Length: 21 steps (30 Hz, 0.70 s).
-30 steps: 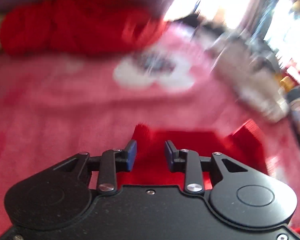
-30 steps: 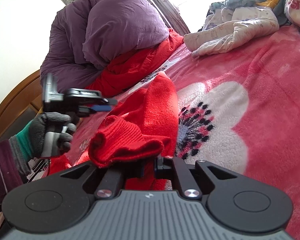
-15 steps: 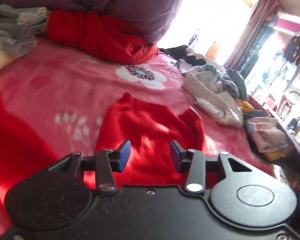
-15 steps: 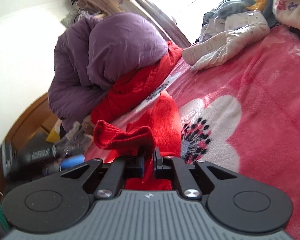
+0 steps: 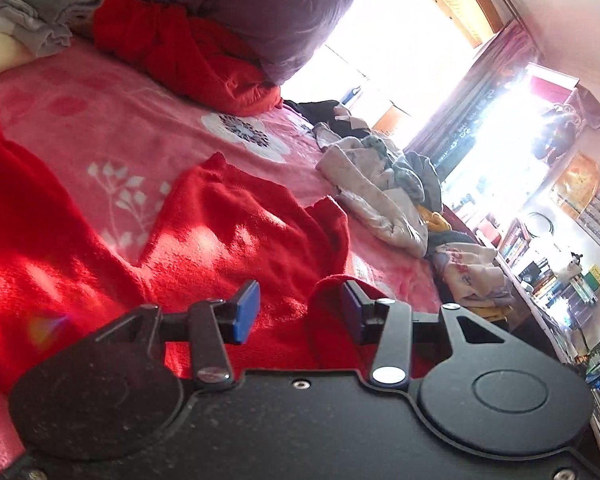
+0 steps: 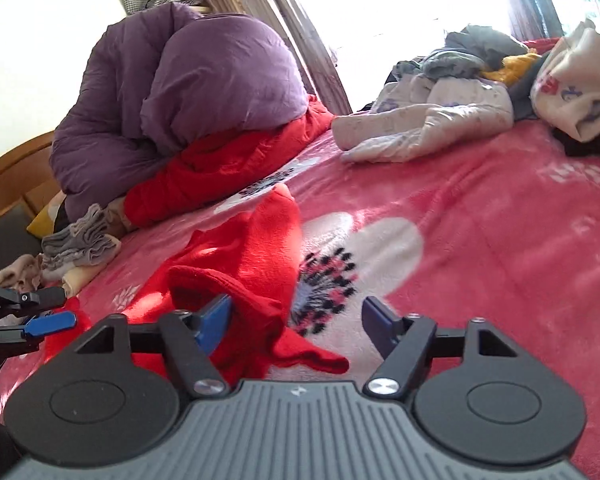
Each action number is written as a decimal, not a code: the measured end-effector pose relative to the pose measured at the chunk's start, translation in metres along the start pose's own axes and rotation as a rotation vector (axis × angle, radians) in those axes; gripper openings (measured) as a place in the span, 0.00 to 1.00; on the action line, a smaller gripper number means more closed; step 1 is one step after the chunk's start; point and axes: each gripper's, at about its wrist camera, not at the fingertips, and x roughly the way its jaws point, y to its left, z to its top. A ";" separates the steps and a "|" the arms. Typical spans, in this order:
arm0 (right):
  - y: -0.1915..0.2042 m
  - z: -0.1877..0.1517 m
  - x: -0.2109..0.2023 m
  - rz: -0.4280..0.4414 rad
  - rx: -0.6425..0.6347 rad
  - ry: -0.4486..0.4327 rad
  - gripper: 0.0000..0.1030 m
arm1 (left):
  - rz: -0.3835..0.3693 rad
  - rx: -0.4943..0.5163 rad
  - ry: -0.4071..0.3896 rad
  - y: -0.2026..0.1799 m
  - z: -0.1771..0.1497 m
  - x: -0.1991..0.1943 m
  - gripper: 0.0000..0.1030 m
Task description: Fold clothes
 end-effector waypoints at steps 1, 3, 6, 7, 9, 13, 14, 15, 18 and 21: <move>-0.003 -0.001 0.001 -0.002 0.004 0.000 0.56 | -0.008 0.000 0.008 0.000 -0.001 0.003 0.43; -0.005 -0.003 0.002 0.003 0.013 0.011 0.46 | -0.023 -0.002 0.016 0.003 0.000 0.008 0.43; -0.002 -0.009 0.003 -0.003 -0.008 0.030 0.36 | -0.041 -0.003 0.024 0.006 0.002 0.013 0.43; -0.002 -0.009 0.002 0.004 -0.009 0.031 0.24 | -0.048 -0.008 0.027 0.008 0.003 0.015 0.44; -0.001 -0.007 0.001 0.016 -0.005 0.029 0.07 | -0.056 -0.038 0.031 0.015 0.004 0.016 0.44; -0.005 0.009 -0.011 0.057 0.089 0.000 0.06 | -0.070 -0.098 0.029 0.027 0.006 0.015 0.45; -0.004 0.016 -0.016 0.056 0.103 -0.008 0.06 | -0.079 -0.114 0.028 0.029 0.007 0.015 0.46; -0.005 0.024 -0.022 0.059 0.118 -0.010 0.06 | -0.089 -0.130 0.030 0.031 0.007 0.015 0.46; -0.010 0.049 -0.036 0.075 0.168 0.030 0.06 | -0.099 -0.148 0.031 0.032 0.007 0.014 0.47; -0.013 0.075 -0.050 0.080 0.175 0.088 0.06 | -0.112 -0.146 0.035 0.029 0.007 0.013 0.47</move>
